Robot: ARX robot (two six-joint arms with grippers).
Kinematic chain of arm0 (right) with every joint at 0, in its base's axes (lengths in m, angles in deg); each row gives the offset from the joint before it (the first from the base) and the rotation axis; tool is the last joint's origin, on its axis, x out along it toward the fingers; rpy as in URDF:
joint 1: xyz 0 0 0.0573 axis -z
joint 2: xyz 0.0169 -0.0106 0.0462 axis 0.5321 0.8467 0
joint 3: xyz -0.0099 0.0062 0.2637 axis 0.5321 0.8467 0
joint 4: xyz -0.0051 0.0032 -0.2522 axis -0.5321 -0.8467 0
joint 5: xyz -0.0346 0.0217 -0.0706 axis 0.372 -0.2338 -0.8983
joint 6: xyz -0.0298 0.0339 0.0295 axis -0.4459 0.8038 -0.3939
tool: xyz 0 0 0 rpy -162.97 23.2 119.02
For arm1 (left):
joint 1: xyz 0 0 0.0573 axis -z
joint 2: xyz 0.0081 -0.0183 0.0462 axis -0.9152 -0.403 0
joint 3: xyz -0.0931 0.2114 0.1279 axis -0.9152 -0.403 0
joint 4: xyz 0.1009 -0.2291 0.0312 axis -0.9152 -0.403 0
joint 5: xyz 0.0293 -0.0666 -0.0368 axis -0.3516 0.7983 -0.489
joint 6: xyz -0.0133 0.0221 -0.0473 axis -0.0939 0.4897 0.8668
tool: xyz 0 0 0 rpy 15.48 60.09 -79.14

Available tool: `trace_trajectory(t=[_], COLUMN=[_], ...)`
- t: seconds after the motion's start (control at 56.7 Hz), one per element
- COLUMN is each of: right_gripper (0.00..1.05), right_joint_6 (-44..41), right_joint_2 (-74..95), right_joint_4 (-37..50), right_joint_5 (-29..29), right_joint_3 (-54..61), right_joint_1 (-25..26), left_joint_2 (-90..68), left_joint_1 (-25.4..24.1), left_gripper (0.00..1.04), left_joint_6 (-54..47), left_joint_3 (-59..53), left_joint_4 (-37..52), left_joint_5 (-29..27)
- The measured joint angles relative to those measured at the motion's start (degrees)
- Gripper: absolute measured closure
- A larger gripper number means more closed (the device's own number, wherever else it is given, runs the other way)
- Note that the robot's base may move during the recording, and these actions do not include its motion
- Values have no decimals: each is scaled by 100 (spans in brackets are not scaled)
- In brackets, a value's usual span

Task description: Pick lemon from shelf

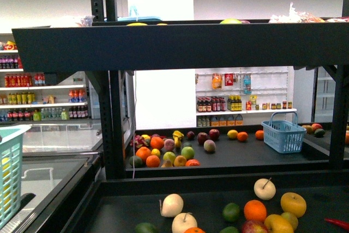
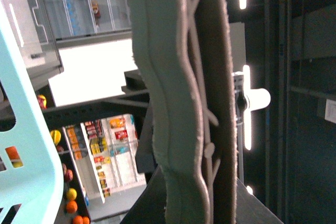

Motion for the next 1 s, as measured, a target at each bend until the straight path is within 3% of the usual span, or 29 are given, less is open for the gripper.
trace_trajectory(t=[0.317, 1.005], right_gripper=[7, 7], right_joint_6=[0, 0], right_joint_2=[0, 0], right_joint_4=[0, 0], right_joint_5=[2, 4], right_joint_3=[0, 0], right_joint_1=[0, 0], left_joint_2=[-769, -1486], left_joint_1=[-332, -173], left_gripper=[97, 97], left_joint_6=[216, -127], left_joint_3=[280, 861], left_joint_4=[507, 308], left_joint_5=[468, 640])
